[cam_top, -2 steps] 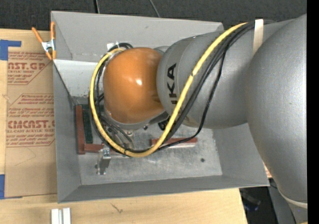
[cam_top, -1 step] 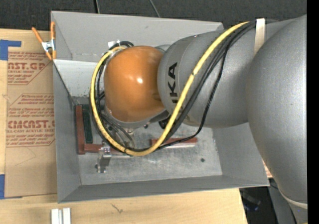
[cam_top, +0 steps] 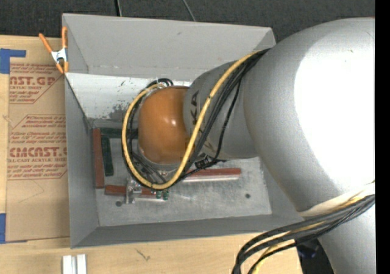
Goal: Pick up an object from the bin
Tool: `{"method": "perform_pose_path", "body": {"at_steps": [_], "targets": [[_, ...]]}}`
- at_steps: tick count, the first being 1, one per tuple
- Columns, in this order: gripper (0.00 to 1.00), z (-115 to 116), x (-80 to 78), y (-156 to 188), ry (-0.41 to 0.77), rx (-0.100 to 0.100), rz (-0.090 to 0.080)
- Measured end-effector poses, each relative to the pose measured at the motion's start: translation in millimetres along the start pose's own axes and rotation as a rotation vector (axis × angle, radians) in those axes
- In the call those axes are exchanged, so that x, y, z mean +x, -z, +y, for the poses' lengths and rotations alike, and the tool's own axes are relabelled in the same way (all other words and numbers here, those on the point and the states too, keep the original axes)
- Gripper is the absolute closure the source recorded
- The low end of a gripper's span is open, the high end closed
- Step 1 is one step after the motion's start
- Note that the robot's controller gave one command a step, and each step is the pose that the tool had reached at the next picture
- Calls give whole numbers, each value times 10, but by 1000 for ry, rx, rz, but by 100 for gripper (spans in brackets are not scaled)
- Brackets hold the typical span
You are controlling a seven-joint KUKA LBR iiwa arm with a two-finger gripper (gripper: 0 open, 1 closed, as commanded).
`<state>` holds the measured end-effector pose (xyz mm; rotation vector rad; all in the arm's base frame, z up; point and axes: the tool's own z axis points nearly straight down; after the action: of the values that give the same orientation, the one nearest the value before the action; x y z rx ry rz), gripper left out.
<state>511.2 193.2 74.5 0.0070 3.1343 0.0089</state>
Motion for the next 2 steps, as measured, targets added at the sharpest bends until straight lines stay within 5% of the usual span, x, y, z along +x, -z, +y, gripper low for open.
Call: {"method": "perform_pose_path", "body": {"at_steps": [1,2], "targets": [[100,0,0,0,0,0,0],[100,-190,-123,1196,59,5,8]]}}
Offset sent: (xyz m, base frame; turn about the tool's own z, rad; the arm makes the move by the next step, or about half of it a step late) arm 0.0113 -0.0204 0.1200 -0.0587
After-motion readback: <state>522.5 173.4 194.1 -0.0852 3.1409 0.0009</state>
